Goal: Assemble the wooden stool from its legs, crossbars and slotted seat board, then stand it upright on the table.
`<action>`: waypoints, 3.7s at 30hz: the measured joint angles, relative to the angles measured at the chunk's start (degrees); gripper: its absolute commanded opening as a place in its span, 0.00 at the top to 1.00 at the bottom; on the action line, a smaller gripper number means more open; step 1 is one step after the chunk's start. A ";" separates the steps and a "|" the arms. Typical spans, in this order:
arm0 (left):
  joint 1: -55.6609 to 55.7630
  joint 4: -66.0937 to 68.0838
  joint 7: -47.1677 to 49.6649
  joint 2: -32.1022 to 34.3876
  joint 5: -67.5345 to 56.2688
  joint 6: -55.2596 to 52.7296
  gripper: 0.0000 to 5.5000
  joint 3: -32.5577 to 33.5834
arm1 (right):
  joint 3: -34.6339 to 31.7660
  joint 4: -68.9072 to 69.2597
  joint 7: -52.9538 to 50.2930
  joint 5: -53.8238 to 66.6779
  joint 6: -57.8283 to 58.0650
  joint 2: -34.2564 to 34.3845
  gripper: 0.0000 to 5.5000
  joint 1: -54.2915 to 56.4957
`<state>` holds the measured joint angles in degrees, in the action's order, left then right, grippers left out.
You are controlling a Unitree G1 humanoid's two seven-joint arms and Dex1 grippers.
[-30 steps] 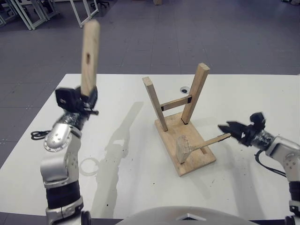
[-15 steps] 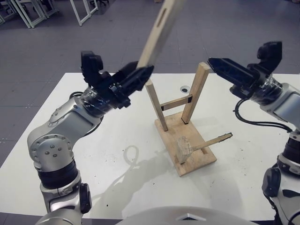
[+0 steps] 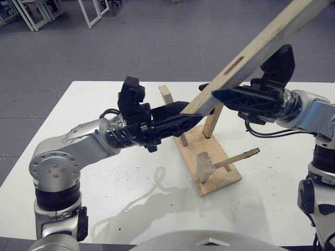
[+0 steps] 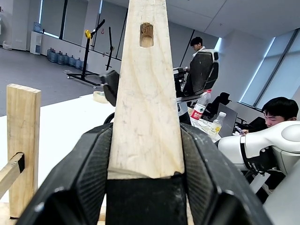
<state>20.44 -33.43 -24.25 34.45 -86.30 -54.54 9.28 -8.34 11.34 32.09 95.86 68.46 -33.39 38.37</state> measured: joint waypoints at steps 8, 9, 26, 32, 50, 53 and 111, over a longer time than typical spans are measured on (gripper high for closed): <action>-0.17 -0.17 -1.83 1.65 -1.04 0.06 0.63 -0.87 | 0.54 3.32 9.65 -10.58 -2.27 -1.77 0.63 -0.55; -0.17 -0.17 -1.83 1.70 -1.03 0.06 0.63 -1.03 | 0.67 3.59 10.72 -11.59 -2.79 -1.88 0.63 -0.81; -8.69 4.59 -8.45 2.54 18.40 14.55 0.47 6.13 | -4.87 -5.92 18.89 -28.14 -8.60 -12.20 0.63 -10.14; -18.59 10.28 -9.53 4.59 47.28 20.85 0.47 -10.49 | -5.57 -13.77 27.08 -40.72 -16.05 -18.15 0.63 -17.47; -7.13 35.90 -4.53 -13.50 75.75 27.39 0.47 -28.21 | 7.01 -2.64 36.81 -61.72 -32.45 -20.39 0.63 -35.40; -5.29 39.53 -5.07 -16.20 76.54 29.54 0.47 -28.17 | 7.12 1.73 35.37 -59.25 -29.46 -18.49 0.63 -37.30; 9.35 4.58 -3.02 -12.39 78.53 31.87 0.47 -18.37 | 16.86 5.01 2.87 -82.66 -53.66 1.12 0.63 -38.58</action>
<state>29.79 -28.85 -27.27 22.07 -7.77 -22.67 -9.09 8.52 16.35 34.96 13.20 14.80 -32.27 -0.22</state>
